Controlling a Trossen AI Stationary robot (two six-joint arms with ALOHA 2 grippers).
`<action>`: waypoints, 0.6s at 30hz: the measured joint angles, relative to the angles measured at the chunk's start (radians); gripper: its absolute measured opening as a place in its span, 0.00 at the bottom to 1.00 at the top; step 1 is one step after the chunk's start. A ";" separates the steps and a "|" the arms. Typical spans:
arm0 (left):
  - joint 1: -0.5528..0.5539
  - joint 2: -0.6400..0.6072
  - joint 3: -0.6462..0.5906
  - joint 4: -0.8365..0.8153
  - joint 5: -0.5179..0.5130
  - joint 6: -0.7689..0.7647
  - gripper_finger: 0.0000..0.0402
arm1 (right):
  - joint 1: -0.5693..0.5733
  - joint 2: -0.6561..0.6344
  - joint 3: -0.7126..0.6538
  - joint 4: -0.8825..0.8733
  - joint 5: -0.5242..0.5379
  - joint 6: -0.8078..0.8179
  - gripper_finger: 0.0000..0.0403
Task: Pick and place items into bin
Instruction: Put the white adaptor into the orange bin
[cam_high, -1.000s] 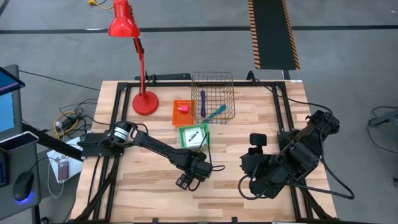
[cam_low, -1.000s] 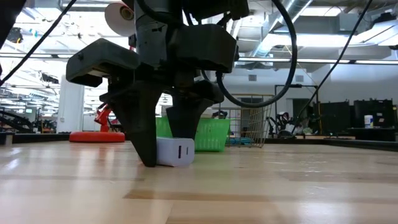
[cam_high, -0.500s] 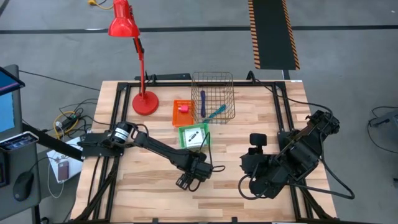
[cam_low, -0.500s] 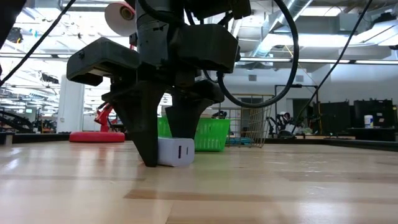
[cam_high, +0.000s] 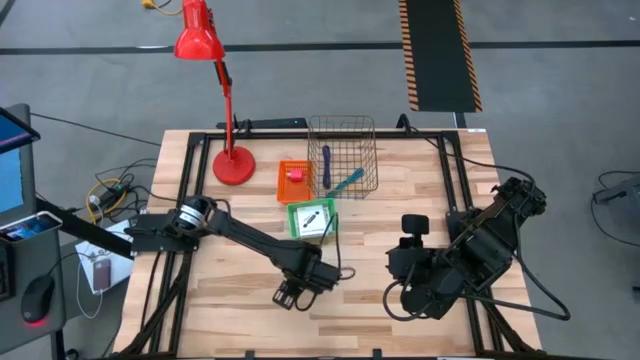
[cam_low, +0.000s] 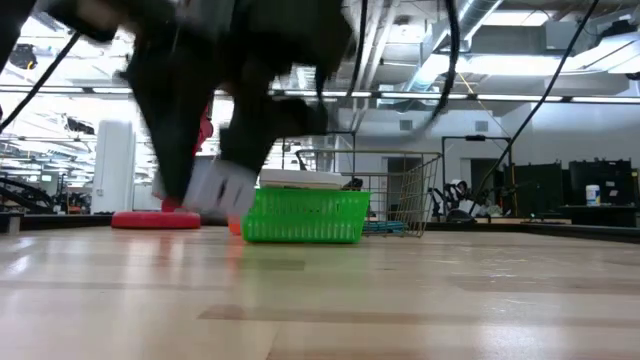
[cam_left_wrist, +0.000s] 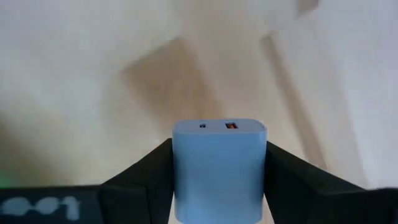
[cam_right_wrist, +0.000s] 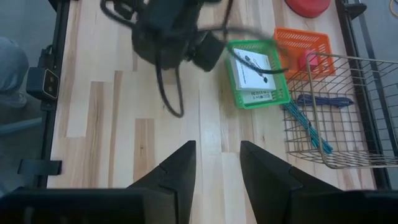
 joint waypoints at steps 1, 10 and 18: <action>0.001 -0.009 0.017 -0.044 -0.020 -0.007 0.45 | 0.000 0.000 0.000 0.000 0.000 0.000 0.29; 0.052 -0.097 0.134 -0.361 -0.336 -0.041 0.45 | 0.000 0.000 0.000 0.000 0.000 -0.001 0.29; 0.237 -0.185 0.135 -0.413 -0.563 -0.010 0.45 | 0.000 0.000 0.000 0.000 0.000 0.000 0.29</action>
